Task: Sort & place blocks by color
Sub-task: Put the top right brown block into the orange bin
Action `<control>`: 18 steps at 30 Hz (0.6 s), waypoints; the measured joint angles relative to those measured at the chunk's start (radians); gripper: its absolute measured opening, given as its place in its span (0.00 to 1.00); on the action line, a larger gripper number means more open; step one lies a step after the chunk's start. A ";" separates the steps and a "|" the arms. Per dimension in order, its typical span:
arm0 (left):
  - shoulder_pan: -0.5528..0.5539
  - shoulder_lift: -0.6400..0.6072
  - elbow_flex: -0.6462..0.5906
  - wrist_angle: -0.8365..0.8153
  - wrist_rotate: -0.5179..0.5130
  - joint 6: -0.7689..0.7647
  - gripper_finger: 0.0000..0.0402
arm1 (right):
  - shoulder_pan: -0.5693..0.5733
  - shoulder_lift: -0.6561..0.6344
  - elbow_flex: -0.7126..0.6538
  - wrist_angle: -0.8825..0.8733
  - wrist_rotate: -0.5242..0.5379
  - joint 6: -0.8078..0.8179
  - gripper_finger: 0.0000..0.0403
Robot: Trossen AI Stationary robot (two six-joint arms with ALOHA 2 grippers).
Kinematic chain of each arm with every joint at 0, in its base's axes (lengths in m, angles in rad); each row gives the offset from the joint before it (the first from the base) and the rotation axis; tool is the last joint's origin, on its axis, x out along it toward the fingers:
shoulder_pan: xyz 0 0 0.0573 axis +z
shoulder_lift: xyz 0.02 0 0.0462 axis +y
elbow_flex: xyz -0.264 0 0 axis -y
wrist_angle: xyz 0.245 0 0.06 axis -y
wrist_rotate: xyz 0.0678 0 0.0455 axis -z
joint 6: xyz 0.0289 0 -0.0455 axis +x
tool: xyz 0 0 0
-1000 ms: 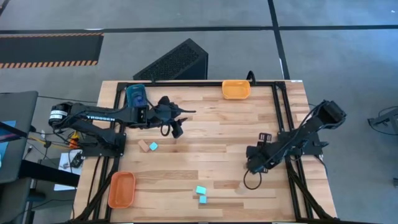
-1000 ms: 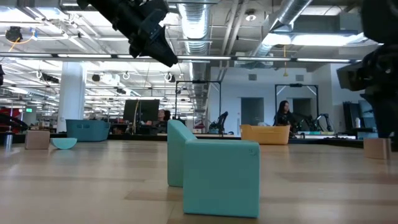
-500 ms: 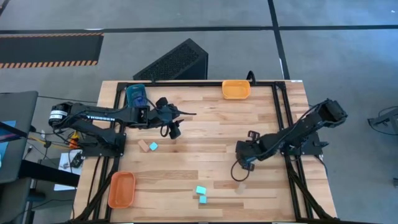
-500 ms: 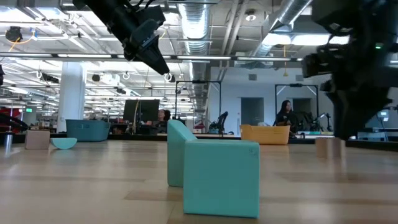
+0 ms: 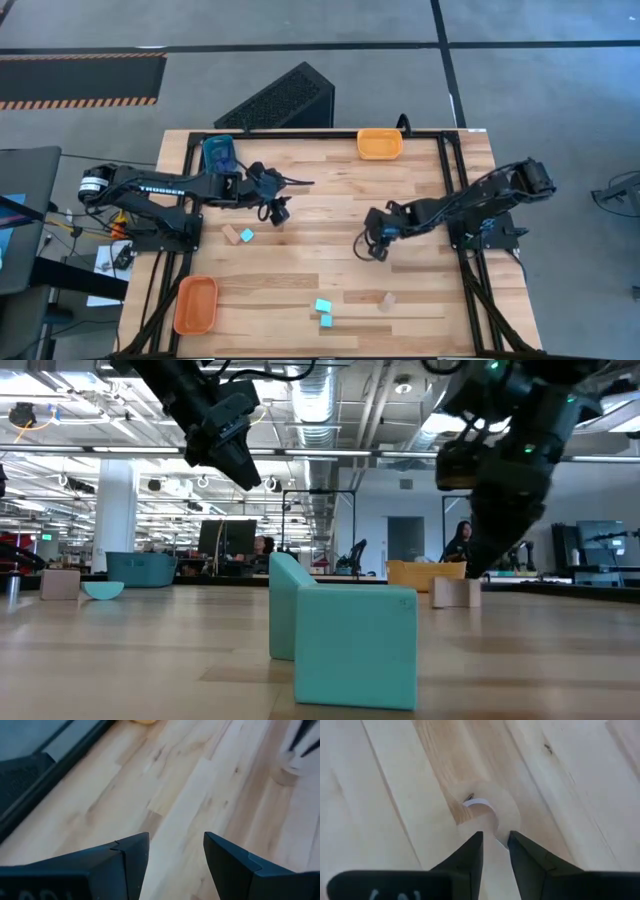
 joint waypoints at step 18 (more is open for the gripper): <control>-0.077 0.000 0.000 -0.036 -0.043 -0.078 0.44 | -0.144 0.096 -0.002 0.082 -0.030 -0.033 0.64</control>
